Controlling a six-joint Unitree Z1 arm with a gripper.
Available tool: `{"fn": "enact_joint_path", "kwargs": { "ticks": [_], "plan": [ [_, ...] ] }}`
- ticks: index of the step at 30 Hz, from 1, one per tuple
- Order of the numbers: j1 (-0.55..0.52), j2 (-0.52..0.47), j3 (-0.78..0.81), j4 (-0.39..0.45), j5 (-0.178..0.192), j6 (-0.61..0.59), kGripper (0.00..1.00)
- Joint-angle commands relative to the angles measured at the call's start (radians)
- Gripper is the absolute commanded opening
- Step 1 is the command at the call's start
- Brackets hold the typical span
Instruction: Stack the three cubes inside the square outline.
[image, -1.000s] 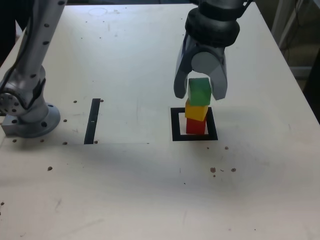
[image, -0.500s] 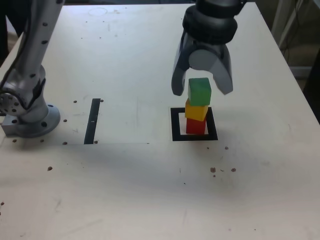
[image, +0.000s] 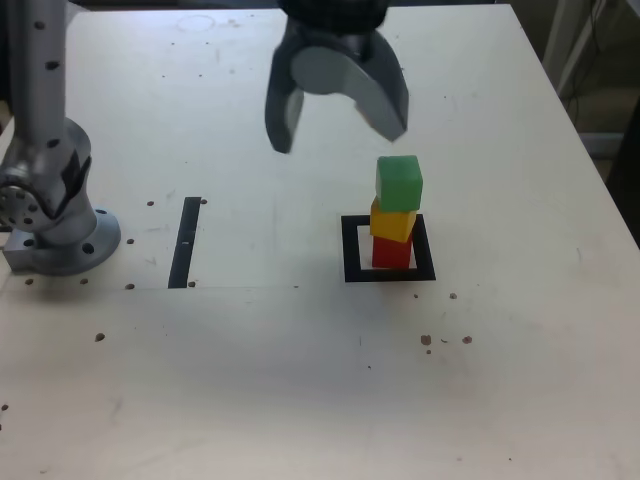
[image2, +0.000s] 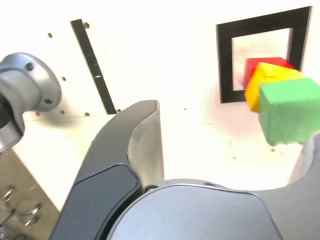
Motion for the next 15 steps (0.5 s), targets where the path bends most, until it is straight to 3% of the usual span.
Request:
{"fn": "enact_joint_path", "kwargs": {
  "ticks": [1,6,11,15],
  "plan": [
    [-0.001,-0.098,0.063,0.008,0.011,0.004,0.99],
    [0.000,-0.253,0.230,0.007,0.019,-0.007,0.99],
    [0.001,-0.329,0.403,-0.007,0.021,-0.038,0.99],
    [0.001,-0.365,0.543,-0.066,0.019,-0.054,0.99]
  ]
}}
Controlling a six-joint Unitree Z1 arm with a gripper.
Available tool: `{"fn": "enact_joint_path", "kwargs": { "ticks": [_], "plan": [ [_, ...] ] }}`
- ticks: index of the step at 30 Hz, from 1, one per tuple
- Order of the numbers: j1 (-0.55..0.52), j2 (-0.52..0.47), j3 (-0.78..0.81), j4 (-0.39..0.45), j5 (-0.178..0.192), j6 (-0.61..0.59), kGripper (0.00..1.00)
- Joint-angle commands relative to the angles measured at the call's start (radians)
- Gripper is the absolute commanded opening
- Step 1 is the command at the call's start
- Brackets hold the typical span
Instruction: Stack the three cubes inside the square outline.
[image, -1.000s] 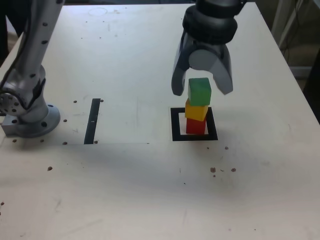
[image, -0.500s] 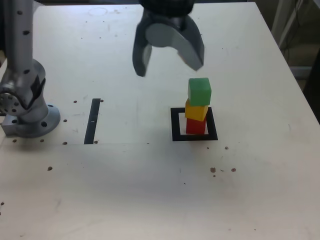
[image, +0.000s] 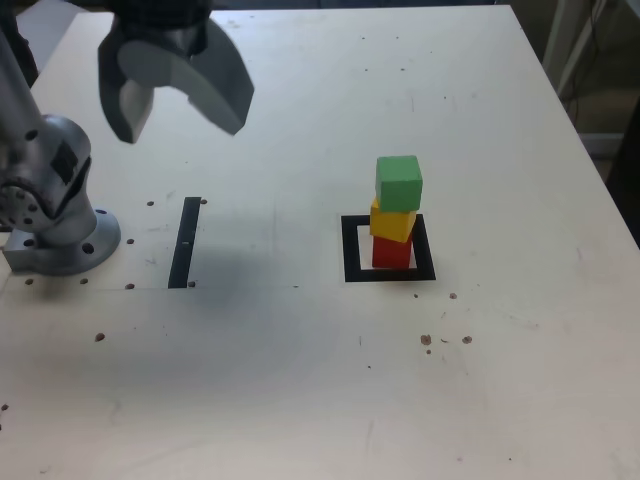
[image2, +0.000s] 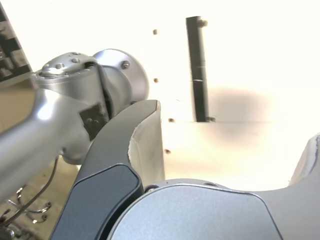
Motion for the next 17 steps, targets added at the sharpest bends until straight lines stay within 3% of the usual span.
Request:
{"fn": "enact_joint_path", "kwargs": {
  "ticks": [1,5,12,17],
  "plan": [
    [0.001,-0.019,0.072,-0.031,-0.002,-0.004,0.99],
    [0.001,-0.043,0.151,-0.101,-0.010,-0.006,0.99],
    [0.001,-0.047,0.282,-0.239,-0.055,-0.026,1.00],
    [0.001,-0.024,0.360,-0.339,-0.060,-0.042,1.00]
  ]
}}
